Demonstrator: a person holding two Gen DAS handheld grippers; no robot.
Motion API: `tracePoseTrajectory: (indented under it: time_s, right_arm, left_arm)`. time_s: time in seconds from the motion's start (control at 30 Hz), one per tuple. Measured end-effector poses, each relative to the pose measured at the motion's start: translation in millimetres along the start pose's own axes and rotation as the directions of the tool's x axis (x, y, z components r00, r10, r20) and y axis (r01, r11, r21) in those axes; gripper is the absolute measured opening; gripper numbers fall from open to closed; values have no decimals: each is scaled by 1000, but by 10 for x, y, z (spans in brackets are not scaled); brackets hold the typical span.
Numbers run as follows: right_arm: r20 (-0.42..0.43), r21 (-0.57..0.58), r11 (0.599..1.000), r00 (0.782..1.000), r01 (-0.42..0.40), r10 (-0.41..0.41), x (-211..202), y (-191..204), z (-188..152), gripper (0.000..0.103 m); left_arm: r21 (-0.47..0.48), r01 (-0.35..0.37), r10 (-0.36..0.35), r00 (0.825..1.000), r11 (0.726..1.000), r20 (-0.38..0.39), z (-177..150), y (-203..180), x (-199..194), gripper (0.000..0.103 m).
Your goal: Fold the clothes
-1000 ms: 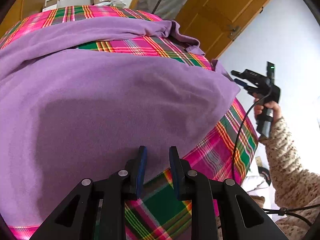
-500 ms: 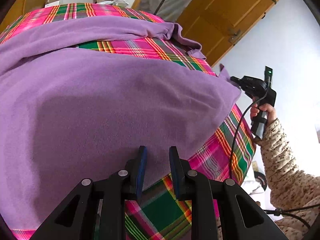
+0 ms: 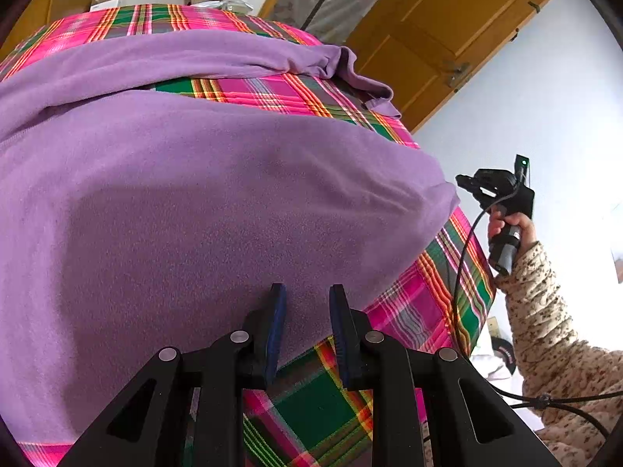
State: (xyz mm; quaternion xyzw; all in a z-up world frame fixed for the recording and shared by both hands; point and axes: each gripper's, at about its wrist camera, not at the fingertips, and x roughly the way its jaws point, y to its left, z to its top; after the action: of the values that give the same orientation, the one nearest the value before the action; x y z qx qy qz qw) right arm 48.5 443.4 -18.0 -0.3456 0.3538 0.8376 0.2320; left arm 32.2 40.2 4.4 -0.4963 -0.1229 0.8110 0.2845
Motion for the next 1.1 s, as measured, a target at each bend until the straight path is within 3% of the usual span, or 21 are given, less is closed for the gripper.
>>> tracePoseTrajectory:
  time_s: [0.17, 0.27, 0.47, 0.53, 0.6, 0.63, 0.93, 1.1]
  right_arm:
    - [-1, -143, 987, 997, -76, 77, -45, 230, -33, 28]
    - [-59, -190, 975, 992, -118, 109, 78, 407, -22, 36]
    - [-180, -231, 963, 979, -140, 99, 381, 566, -132, 38]
    - [-162, -228, 962, 980, -153, 117, 327, 543, -172, 35]
    - [-151, -253, 955, 982, -152, 116, 252, 550, -222, 3]
    - [-147, -271, 951, 983, -149, 112, 216, 559, -251, 1]
    - [-164, -336, 918, 973, -210, 163, -117, 516, -546, 0]
    - [-139, -373, 909, 980, -186, 144, -190, 577, -572, 0]
  left_arm:
    - [2, 1, -1, 1000, 1000, 1, -5, 4, -9, 23]
    - [0, 3, -3, 1000, 1000, 2, -6, 7, -10, 23]
    - [-6, 8, -8, 1000, 1000, 1, 5, 9, -4, 23]
    - [-9, 11, -11, 1000, 1000, 1, 4, 12, -4, 23]
    - [-15, 18, -18, 1000, 1000, 2, 4, 20, -3, 23]
    - [-17, 19, -19, 1000, 1000, 2, 7, 19, -1, 23]
    - [-22, 20, -20, 1000, 1000, 6, 6, 22, 4, 23]
    - [-29, 24, -24, 1000, 999, 11, -4, 31, -2, 23]
